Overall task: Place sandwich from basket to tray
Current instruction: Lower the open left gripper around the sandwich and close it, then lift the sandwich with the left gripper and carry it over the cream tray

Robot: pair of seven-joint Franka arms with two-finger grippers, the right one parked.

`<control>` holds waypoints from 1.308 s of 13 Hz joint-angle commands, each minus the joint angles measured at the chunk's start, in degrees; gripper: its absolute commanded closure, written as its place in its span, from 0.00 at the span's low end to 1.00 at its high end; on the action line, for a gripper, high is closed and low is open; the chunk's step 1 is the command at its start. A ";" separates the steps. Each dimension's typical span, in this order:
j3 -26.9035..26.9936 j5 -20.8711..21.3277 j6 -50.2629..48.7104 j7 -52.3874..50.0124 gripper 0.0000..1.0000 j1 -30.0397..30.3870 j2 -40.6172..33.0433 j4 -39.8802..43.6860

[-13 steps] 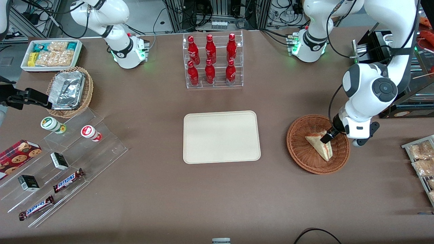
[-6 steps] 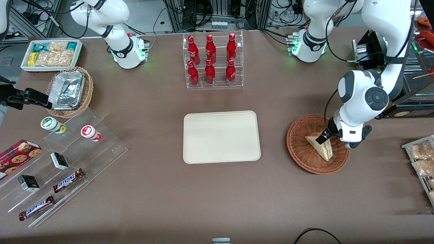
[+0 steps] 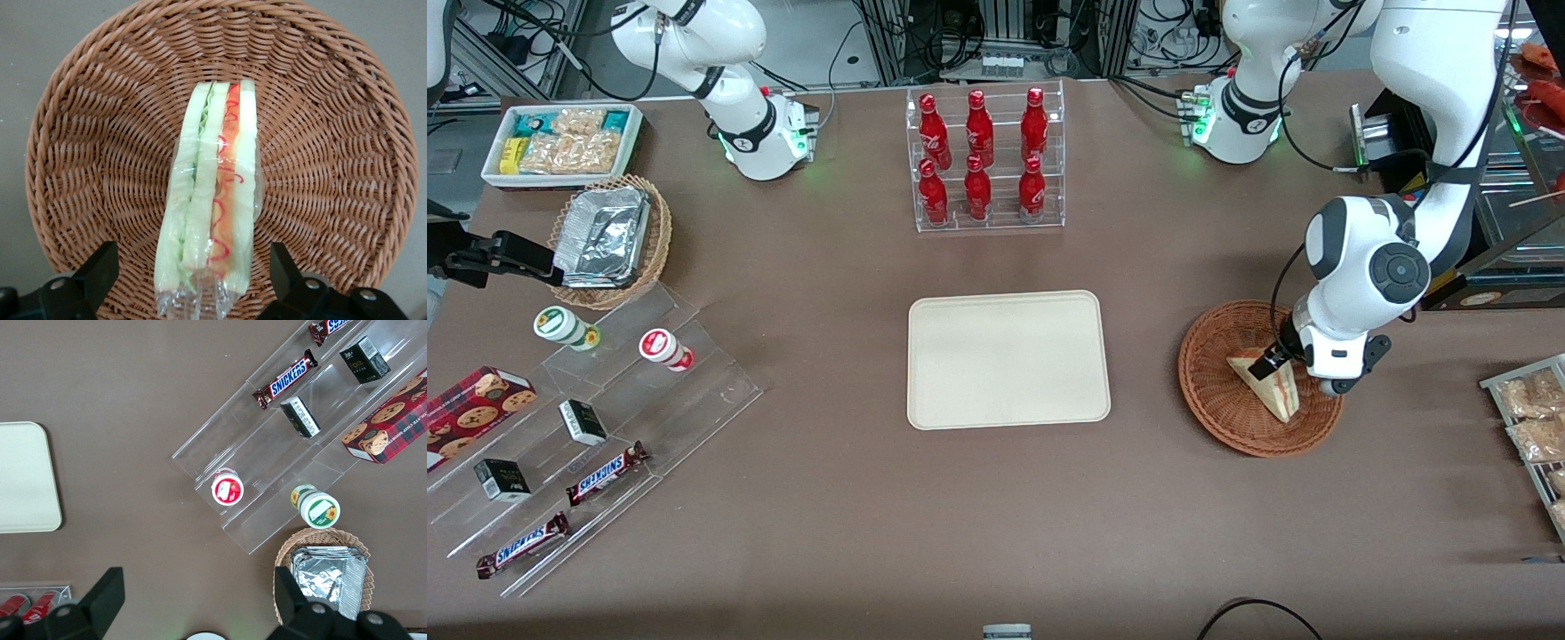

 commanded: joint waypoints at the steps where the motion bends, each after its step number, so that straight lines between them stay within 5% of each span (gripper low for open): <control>1: -0.06 0.98 1.17 0.03 0.03 -0.02 1.22 0.67; 3: -0.06 0.90 0.82 -0.85 0.84 0.07 1.23 0.85; 4: -0.06 0.81 0.65 -0.76 1.00 0.16 1.14 0.93; 10: -0.06 0.81 -0.67 0.03 1.00 0.42 0.79 2.42; 17: -2.42 0.81 -21.91 2.90 1.00 -0.19 0.52 17.87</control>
